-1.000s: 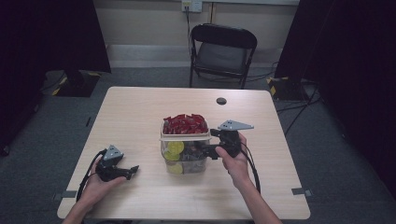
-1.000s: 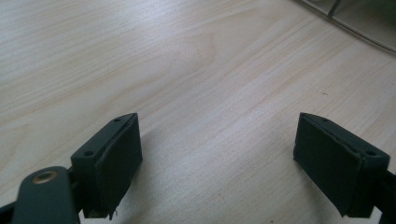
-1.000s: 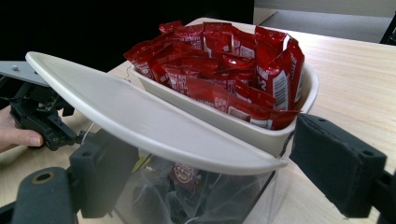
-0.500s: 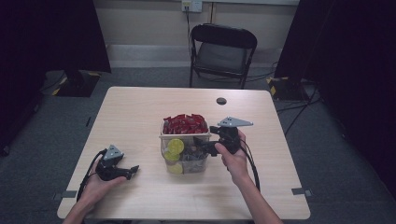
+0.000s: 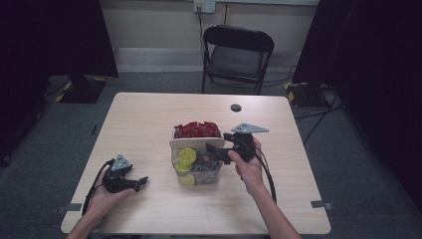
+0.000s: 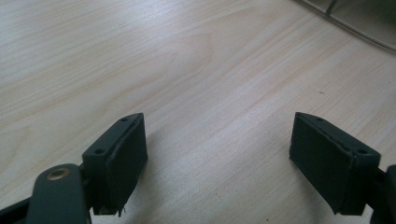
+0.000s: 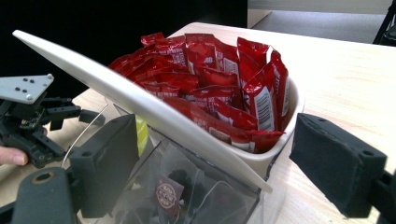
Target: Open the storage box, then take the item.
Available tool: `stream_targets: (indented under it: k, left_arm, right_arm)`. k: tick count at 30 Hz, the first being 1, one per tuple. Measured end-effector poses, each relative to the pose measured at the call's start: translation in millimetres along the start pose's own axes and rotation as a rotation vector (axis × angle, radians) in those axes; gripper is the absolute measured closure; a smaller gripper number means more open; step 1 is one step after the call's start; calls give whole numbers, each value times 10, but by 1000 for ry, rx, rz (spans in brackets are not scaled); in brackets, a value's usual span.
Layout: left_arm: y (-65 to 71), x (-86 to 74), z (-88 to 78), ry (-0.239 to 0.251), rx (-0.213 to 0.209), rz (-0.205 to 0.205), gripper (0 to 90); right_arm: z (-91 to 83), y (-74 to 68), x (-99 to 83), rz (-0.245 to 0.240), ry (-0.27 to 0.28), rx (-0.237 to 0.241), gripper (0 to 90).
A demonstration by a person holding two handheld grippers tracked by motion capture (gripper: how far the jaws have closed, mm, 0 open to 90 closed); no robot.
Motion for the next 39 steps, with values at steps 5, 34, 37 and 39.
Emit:
stream_targets:
  k: [5, 34, 37, 39]
  left_arm:
    - [14, 3, -2, -3, -9, -3, 191]
    - [313, 360, -166, 126, -131, -43, 260]
    - [360, 393, -167, 131, -143, -35, 272]
    - [389, 421, -163, 138, -153, -35, 271]
  right_arm:
    - [17, 19, 14, 5, 3, -12, 145]
    - [46, 227, 41, 21, 7, -89, 144]
    - [42, 227, 43, 20, 10, -92, 144]
    - [36, 232, 45, 14, 10, -93, 144]
Point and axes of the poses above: each handheld gripper's, and its own axes: z roughly forward along the jaws, x roughly out of its top, y roughly to its right, the point moved 10 cm from there along z, roughly forward along the jaws, and after that the axes turned 12 degrees about y, right-handed, at the moved point
